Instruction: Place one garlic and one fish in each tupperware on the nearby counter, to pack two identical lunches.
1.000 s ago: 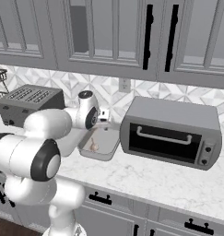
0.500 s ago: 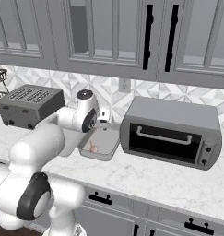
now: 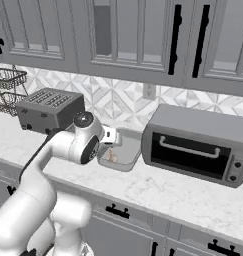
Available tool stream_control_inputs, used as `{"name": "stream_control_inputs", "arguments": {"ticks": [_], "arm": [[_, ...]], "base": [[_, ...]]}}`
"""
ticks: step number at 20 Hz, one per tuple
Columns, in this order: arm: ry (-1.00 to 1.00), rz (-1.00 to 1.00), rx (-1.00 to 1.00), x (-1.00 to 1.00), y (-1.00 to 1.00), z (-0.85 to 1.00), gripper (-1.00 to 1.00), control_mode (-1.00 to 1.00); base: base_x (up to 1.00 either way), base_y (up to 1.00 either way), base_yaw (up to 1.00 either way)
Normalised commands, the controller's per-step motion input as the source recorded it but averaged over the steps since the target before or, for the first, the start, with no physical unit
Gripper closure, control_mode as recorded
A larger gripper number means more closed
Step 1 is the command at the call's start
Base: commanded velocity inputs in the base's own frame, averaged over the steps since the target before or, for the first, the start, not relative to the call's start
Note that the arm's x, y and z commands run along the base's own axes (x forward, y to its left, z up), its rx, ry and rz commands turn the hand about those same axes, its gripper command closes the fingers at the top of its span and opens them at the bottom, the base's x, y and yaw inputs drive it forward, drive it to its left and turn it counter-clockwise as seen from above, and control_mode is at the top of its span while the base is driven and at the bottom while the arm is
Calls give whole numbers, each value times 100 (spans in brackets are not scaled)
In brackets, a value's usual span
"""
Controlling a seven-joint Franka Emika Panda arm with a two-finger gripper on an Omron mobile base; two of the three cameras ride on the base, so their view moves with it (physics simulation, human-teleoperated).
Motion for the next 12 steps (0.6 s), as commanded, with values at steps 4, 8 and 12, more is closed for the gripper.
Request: {"name": "stream_control_inputs", "arguments": {"ticks": [4, 8, 12], "arm": [[0, 0, 0, 0, 0, 0, -100, 100], [0, 0, 0, 0, 0, 0, -100, 100], [0, 0, 0, 0, 0, 0, -100, 100]], "base": [[-85, 0, 77], [-46, 26, 86], [-25, 65, 86]]}}
